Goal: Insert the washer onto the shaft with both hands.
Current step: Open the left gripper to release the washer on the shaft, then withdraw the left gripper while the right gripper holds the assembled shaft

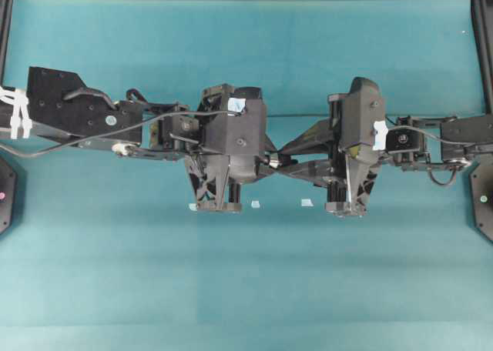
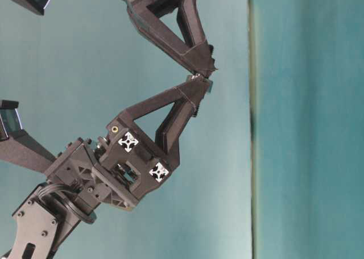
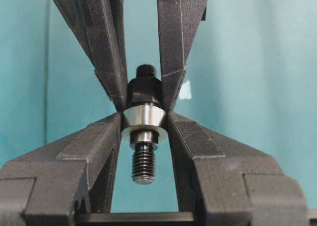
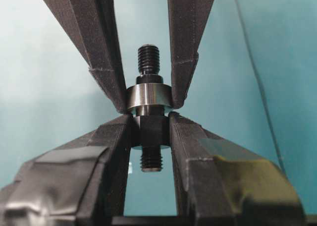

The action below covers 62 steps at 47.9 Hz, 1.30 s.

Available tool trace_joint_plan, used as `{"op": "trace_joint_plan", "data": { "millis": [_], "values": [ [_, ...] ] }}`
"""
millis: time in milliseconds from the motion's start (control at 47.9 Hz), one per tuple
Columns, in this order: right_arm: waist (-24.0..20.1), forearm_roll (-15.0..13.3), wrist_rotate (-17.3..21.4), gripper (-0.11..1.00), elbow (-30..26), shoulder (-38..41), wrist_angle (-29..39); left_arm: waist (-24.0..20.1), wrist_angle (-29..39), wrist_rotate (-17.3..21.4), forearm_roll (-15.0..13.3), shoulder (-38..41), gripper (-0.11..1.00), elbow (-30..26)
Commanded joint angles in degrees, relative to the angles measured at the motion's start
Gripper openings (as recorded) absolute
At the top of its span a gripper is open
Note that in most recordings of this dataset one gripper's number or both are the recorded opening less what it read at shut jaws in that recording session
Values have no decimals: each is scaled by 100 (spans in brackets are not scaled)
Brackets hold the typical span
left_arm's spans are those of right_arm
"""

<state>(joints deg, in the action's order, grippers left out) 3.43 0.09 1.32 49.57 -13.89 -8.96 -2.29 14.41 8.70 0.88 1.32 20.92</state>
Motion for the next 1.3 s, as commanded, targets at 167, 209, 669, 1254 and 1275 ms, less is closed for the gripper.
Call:
{"op": "trace_joint_plan", "data": {
  "millis": [167,209,669,1254,1275],
  "values": [
    [9,-9,-18,0,-105,-79,-70,0,26,18,9,-79,78,-132],
    [9,-9,-26,0,-114,-79,-70,0,44,35,9,-88,85,-132],
    [9,-9,-9,0,-44,-158,-176,0,88,70,9,-185,85,-79],
    [0,26,9,0,448,-606,-598,-53,79,44,9,-747,84,466],
    [0,26,9,0,466,-624,-598,-53,79,44,9,-765,84,483]
  ]
}}
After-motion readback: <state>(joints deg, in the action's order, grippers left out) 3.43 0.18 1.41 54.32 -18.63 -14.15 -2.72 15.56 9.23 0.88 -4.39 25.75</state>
